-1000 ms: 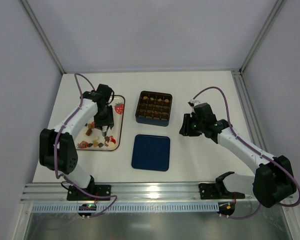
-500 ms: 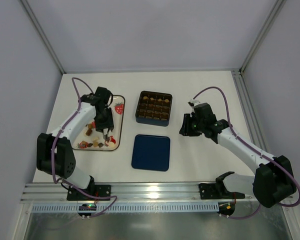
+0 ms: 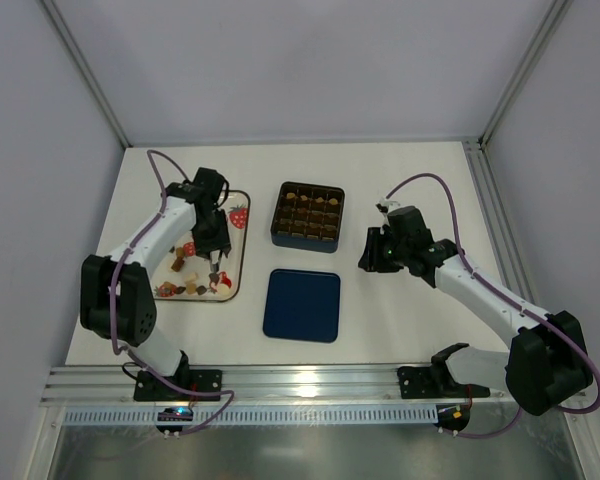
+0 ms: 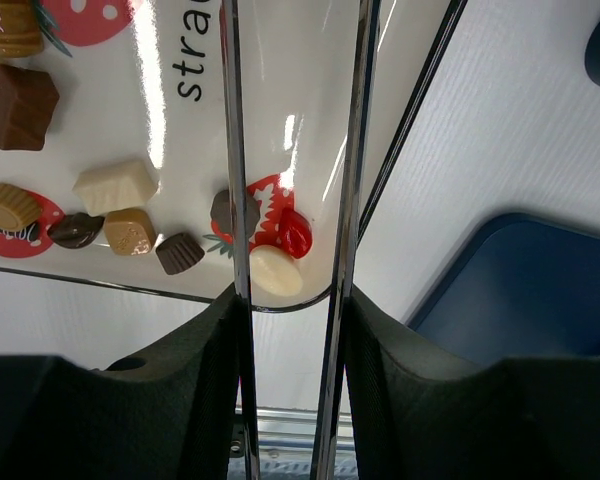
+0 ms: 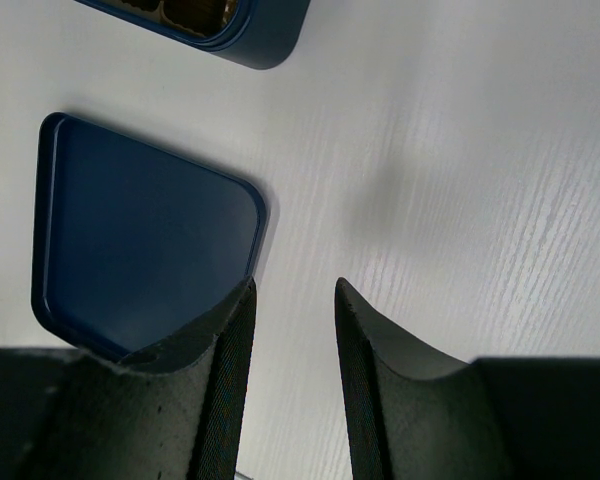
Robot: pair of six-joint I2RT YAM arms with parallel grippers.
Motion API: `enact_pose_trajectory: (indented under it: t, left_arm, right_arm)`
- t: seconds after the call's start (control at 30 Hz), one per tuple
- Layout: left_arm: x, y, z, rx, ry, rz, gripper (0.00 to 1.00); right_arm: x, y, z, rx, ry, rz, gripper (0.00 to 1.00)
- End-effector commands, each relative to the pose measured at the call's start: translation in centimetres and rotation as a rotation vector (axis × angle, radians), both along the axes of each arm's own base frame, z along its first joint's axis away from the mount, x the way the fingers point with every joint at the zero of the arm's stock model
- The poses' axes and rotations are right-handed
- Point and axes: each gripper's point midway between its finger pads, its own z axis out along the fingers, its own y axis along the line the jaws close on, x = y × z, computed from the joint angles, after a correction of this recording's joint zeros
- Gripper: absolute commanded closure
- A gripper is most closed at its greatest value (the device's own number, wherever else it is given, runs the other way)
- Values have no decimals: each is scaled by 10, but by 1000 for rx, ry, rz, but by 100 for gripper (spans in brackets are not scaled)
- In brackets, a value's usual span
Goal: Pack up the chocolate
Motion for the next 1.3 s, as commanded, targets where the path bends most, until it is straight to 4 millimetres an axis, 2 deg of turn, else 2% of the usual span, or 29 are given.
enact_pose_trajectory:
  t: [0.0, 0.67, 1.0, 1.27]
  left_arm:
    - [15, -1, 11, -7, -49, -4, 60]
    - [-1, 8, 16, 29, -11, -49, 60]
    - [-1, 7, 13, 27, -1, -52, 69]
    - [4, 9, 31, 36, -49, -49, 74]
  right_arm:
    - [5, 4, 8, 18, -41, 4, 60]
    - [7, 5, 10, 21, -40, 5, 60]
    - [8, 6, 12, 22, -41, 6, 60]
    - [9, 6, 13, 21, -43, 4, 60]
